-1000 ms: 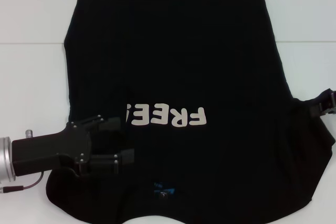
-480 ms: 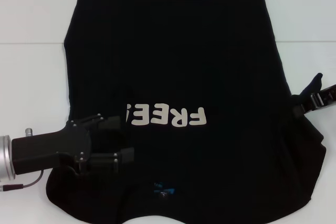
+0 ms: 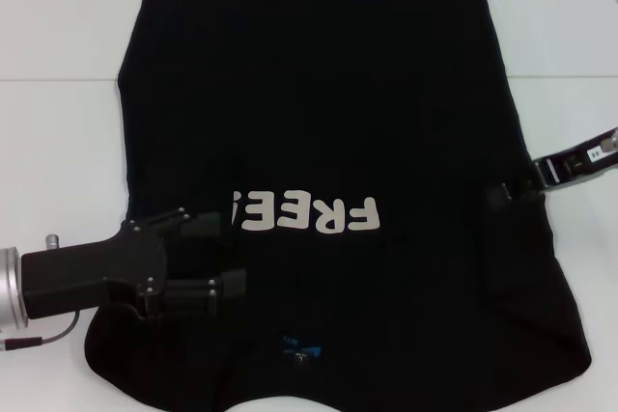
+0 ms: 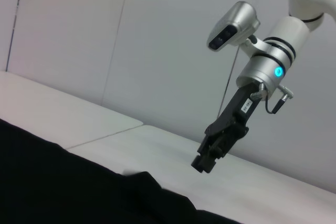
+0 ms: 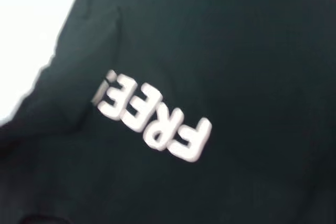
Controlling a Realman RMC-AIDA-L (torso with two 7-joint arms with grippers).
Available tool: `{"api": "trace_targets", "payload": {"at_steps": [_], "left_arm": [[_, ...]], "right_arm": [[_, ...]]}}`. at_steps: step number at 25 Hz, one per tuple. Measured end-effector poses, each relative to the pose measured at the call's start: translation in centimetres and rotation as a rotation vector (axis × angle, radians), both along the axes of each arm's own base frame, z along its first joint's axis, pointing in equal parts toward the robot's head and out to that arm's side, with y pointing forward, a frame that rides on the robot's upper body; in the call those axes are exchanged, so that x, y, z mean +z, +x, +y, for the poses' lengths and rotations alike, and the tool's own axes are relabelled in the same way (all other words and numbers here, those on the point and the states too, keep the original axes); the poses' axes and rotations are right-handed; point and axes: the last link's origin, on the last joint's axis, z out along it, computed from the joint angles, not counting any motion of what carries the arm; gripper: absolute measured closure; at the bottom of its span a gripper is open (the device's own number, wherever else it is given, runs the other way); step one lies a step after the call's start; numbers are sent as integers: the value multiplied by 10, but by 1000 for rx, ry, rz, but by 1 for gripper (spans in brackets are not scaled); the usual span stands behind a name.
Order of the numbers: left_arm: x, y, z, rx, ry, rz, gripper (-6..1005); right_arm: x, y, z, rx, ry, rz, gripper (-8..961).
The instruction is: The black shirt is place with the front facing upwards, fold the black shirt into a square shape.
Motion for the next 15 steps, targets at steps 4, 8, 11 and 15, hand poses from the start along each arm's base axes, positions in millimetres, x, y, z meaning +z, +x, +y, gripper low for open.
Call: {"api": "trace_targets", "payload": {"at_steps": [4,8,11,15], "left_arm": [[0,-1,0,14,2,-1,49],[7,-3,1,75,9,-53,49],[21,-7,6,199,-3,-122,50],[40,-17,13,395,-74,-180,49]], "right_arm": [[0,0,-1,6,18,100,684],[5,12,-8,33,54,227,596],[8,27,-21,134,105,336,472],[-1,52,-53,351,211,447,302]]}}
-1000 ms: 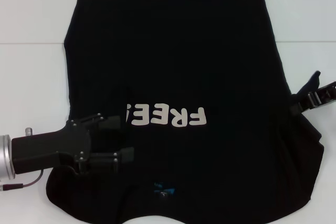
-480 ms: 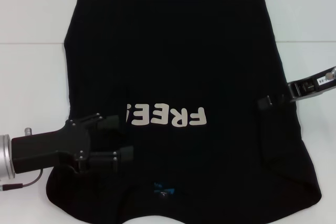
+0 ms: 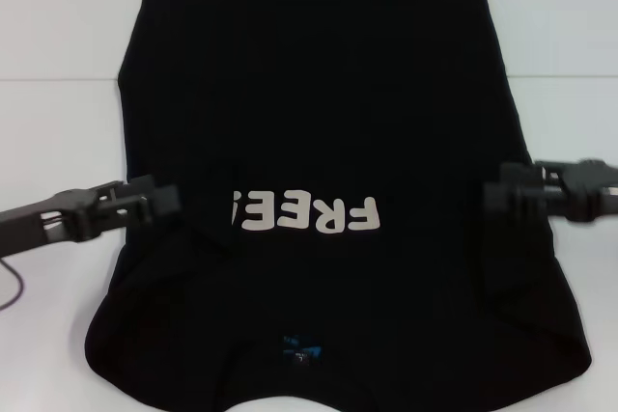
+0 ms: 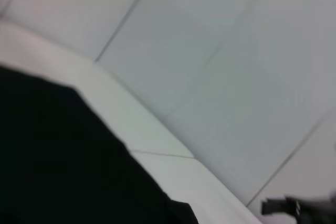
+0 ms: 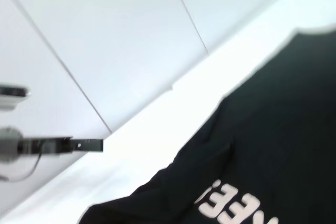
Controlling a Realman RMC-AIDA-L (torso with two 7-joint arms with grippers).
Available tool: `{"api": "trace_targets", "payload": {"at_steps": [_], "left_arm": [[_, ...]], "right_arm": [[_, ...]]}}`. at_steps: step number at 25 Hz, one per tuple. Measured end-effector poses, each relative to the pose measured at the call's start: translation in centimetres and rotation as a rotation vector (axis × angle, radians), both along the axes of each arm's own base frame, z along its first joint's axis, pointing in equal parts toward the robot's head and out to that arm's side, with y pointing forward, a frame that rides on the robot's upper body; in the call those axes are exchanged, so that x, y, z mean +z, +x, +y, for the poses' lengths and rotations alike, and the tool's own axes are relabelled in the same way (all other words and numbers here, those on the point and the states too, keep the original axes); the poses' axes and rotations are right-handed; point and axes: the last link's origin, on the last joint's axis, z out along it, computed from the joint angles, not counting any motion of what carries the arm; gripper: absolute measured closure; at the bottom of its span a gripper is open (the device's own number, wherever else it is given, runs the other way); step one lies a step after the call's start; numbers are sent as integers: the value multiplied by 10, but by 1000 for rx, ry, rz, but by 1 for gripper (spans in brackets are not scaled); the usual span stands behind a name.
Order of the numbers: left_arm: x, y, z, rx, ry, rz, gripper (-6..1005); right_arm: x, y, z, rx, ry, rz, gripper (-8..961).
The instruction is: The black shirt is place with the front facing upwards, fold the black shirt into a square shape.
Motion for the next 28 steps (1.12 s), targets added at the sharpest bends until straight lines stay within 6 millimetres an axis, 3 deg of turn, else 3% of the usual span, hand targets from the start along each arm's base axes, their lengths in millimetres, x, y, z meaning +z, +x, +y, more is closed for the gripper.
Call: {"api": "trace_targets", "payload": {"at_steps": [7,12,15,19,28], "left_arm": [[30,-14,2,284,-182,-14,49],[48,-23,-7,388,-359,158,50],[59,-24,-9,354,-362,300,50],[58,-22,-8,298,-353,379,50],[28,-25,0,270,-351,593,50]], "right_arm": [[-41,29,-49,306,267,-77,210],[-64,38,-61,331,311,-86,210],[-70,41,-59,324,326,-106,210],[-74,41,-58,316,329,-114,209],[-70,45,-60,290,345,-102,209]]}}
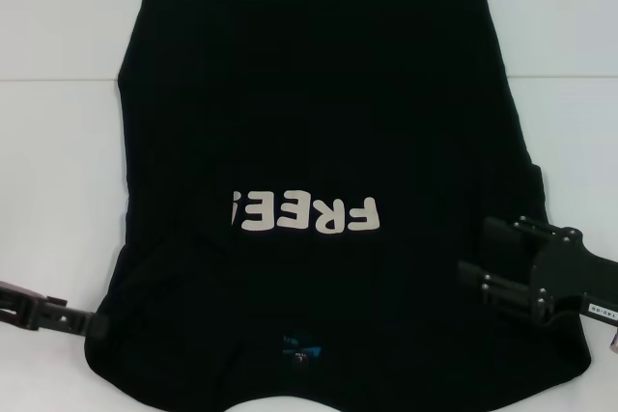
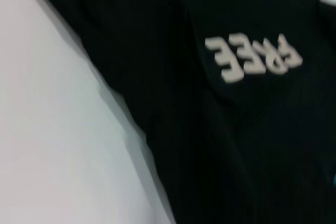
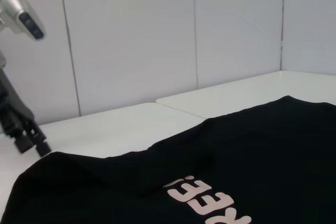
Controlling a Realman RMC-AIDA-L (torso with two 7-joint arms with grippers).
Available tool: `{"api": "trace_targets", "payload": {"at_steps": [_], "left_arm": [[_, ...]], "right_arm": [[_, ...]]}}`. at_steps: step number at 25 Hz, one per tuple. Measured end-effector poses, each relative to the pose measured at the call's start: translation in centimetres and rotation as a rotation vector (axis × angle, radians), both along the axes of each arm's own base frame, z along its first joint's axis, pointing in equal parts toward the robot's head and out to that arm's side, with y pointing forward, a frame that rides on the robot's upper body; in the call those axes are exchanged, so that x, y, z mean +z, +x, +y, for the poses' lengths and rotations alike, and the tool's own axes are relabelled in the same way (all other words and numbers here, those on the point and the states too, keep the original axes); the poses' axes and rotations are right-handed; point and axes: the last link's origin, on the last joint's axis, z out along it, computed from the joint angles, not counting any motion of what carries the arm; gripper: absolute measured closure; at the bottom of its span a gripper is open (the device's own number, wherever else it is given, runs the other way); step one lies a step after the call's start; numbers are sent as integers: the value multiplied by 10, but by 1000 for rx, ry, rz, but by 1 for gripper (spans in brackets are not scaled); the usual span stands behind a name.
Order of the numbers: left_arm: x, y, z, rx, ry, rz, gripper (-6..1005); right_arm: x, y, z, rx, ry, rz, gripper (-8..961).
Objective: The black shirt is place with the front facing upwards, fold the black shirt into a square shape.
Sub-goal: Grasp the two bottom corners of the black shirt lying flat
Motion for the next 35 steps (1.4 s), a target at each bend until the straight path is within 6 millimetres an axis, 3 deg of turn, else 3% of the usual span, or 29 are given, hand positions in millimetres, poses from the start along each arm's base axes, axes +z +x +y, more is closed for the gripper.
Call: {"api": "trace_targets", "payload": {"at_steps": [10,19,24,35], "left_arm": [[-23,4,9,-22,-57,112,49],[-21,10,13,-49,-45,111,50],[-22,13,13,-64,-52,117,194],[-23,11,13,-69,-50,130,622]], "right_arm": [[0,1,-1,-7,4,1,209],[1,2,0,-14,8,-2,211],[2,3,1,-18,18,0,212],[3,3,1,-19,21,0,214]]}}
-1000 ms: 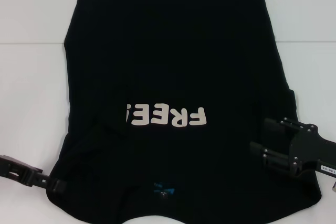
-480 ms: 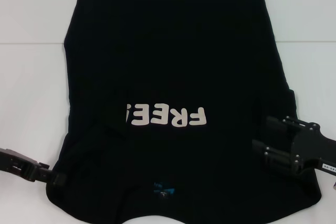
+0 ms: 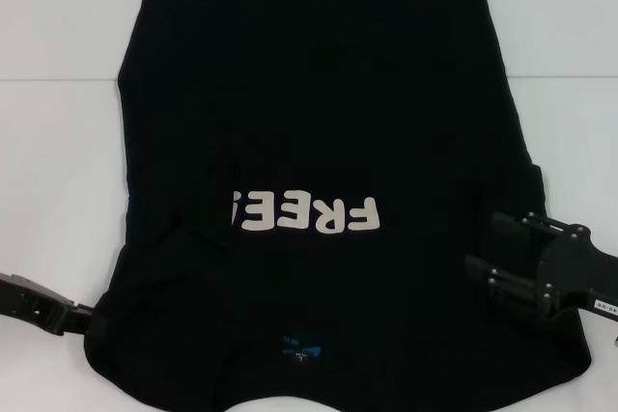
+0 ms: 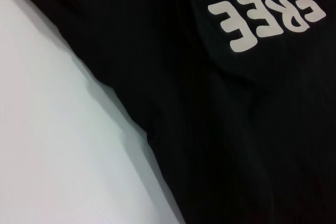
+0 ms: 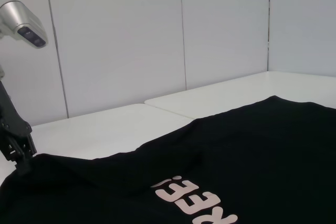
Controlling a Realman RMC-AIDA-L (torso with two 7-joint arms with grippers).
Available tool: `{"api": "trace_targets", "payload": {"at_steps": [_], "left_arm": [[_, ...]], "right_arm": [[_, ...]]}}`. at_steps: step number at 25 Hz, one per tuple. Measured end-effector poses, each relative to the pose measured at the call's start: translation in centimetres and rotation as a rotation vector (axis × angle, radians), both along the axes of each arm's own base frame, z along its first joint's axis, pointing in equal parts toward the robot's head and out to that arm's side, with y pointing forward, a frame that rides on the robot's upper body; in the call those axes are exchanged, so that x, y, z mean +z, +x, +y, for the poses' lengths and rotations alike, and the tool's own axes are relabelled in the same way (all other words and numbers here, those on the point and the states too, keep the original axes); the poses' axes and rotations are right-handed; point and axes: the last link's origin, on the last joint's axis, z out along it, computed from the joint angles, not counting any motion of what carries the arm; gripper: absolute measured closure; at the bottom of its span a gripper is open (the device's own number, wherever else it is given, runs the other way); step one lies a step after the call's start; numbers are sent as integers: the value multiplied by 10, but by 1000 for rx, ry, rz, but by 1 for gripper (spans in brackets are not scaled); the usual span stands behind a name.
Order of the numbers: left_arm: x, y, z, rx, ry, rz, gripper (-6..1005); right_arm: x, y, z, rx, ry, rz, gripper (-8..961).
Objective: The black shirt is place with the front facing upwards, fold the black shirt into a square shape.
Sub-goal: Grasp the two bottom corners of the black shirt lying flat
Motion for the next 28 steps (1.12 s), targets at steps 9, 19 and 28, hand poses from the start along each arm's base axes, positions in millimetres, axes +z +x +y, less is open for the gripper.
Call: {"api": "trace_targets", "payload": {"at_steps": [9,19,28], "left_arm": [[-2,-3,-2,3,3,-2,868],[-6,1,-2,-46,14,-50,975],[-8,-4,-3,-35,32,-77,976]], "right_arm": [[4,2,1,-28,-8,12,216],[81,4,28,-343,-145,39,218],[146,-23,45,-792,-476,-100,220]]}}
